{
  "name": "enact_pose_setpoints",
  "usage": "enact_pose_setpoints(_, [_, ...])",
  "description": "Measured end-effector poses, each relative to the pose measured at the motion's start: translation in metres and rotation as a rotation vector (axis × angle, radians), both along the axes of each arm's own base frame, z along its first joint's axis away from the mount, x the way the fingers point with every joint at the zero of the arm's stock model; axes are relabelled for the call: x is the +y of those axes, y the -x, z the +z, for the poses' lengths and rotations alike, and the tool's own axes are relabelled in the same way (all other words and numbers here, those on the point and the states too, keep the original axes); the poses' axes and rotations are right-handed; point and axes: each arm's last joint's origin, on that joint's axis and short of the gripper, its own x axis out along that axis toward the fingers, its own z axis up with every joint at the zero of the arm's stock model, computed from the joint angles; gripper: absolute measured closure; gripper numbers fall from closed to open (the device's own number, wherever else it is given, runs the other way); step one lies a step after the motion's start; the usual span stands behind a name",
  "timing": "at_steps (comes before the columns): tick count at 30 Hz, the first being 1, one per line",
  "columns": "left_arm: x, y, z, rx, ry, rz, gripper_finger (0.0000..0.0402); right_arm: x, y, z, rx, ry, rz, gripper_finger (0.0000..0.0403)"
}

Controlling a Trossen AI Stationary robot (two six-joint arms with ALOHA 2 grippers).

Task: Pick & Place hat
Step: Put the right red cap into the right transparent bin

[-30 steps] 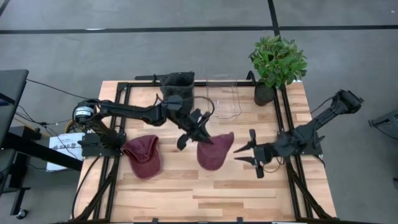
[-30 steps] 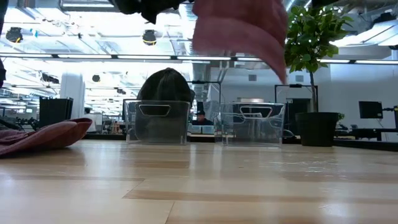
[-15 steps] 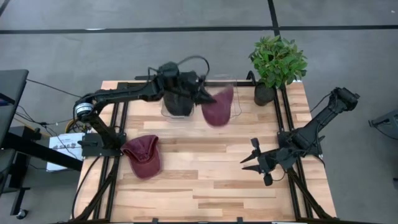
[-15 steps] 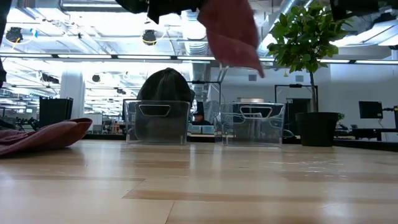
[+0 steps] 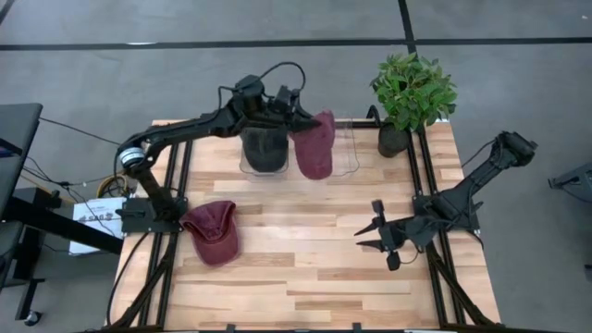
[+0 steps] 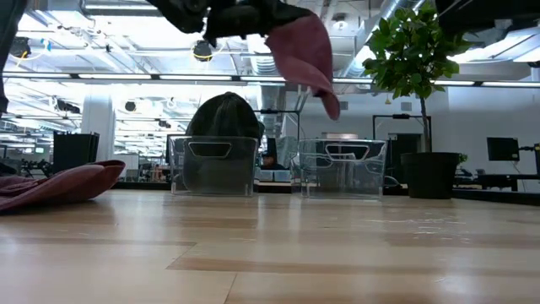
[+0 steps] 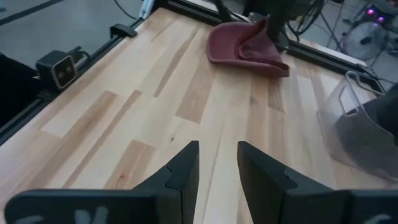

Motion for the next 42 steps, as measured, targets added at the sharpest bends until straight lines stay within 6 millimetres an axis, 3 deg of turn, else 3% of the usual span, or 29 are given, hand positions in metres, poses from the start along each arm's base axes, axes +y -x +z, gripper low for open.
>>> enact_pose_setpoints(7, [0.015,-0.030,-0.013,-0.010,-0.099,0.006,0.0394,-0.008,-0.005,-0.007,-0.025,-0.029,-0.052,0.0301])
enact_pose_setpoints(14, [0.033,-0.040,-0.039,0.002,-0.261,0.043,0.0394,-0.019,-0.006,-0.026,-0.014,-0.008,-0.097,0.0301])
enact_pose_setpoints(26, [0.053,-0.051,-0.082,-0.006,-0.643,0.049,0.0392,-0.030,-0.012,-0.025,-0.038,-0.072,-0.240,0.0301])
enact_pose_setpoints(34, [0.068,-0.047,-0.083,-0.031,-0.846,0.166,0.0392,-0.032,-0.012,-0.024,-0.058,-0.050,-0.281,0.0301])
enact_pose_setpoints(42, [0.077,-0.043,-0.081,-0.040,-0.846,0.209,0.0392,-0.034,-0.012,-0.024,-0.082,-0.020,-0.343,0.0301])
